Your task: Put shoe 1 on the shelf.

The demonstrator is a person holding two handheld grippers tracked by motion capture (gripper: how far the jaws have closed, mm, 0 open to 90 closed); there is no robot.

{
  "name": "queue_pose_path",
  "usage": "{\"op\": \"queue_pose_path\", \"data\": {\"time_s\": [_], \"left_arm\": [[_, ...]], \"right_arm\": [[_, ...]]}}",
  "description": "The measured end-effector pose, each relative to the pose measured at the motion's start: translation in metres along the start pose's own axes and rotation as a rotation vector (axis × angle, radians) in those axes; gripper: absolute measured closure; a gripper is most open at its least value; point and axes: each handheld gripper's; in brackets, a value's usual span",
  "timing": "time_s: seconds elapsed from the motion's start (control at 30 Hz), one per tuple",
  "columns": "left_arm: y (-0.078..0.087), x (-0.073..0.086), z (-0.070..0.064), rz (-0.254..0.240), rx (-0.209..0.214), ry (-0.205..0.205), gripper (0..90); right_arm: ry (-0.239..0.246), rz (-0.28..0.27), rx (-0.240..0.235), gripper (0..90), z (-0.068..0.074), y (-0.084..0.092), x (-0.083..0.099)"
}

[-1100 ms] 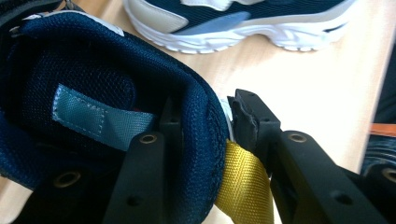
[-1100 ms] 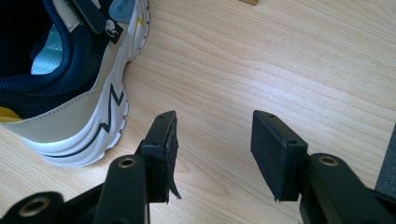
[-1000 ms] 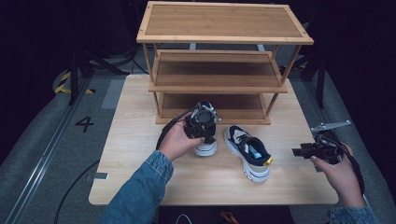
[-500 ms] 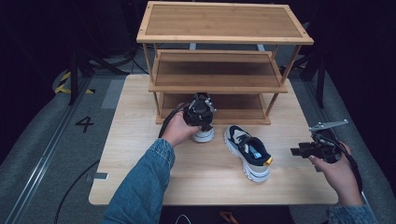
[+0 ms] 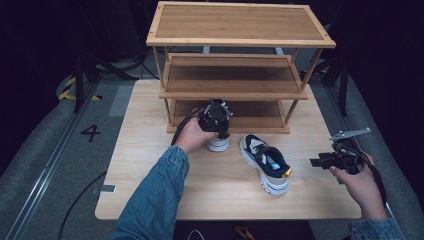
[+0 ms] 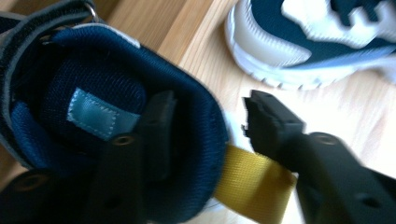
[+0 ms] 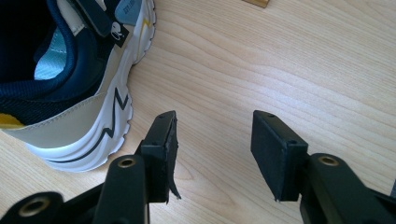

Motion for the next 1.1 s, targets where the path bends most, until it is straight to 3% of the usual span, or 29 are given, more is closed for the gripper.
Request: {"op": "queue_pose_path", "data": {"time_s": [0.1,0.13,0.27,0.37,0.53,0.67,0.73,0.83,1.1], "left_arm": [[0.009,0.001,-0.006,-0.026,-0.031,-0.009,47.6],[0.015,0.002,-0.009,-0.043,-0.053,-0.008,47.6],[0.035,0.008,-0.021,-0.126,-0.073,0.015,47.5],[0.046,0.012,-0.028,-0.148,-0.064,0.033,48.5],[0.06,0.023,-0.042,-0.178,-0.092,0.062,50.2],[0.053,0.032,-0.051,-0.142,-0.057,0.092,52.3],[0.045,0.035,-0.054,-0.106,-0.074,0.082,52.3],[0.04,0.038,-0.055,-0.1,-0.086,0.098,53.9],[0.022,0.05,-0.045,-0.091,-0.113,0.219,68.1]], "right_arm": [[0.006,0.001,-0.006,51.9,0.001,-0.001,-0.002],[0.006,0.002,-0.007,51.8,0.002,-0.001,-0.003],[0.016,0.005,-0.014,51.8,0.004,-0.005,-0.007],[0.021,0.005,-0.015,51.8,0.005,-0.007,-0.009],[0.039,0.006,-0.027,51.8,0.009,-0.011,-0.016],[0.048,0.005,-0.03,51.8,0.011,-0.013,-0.019],[0.052,0.01,-0.034,51.9,0.012,-0.015,-0.021],[0.056,0.011,-0.037,51.8,0.013,-0.015,-0.022],[0.055,0.008,-0.034,51.9,0.013,-0.015,-0.022]]}}
Point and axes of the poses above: each handheld gripper's, and its own axes: y roughly backward along the jaws, x roughly out of its underside, z roughly to its left
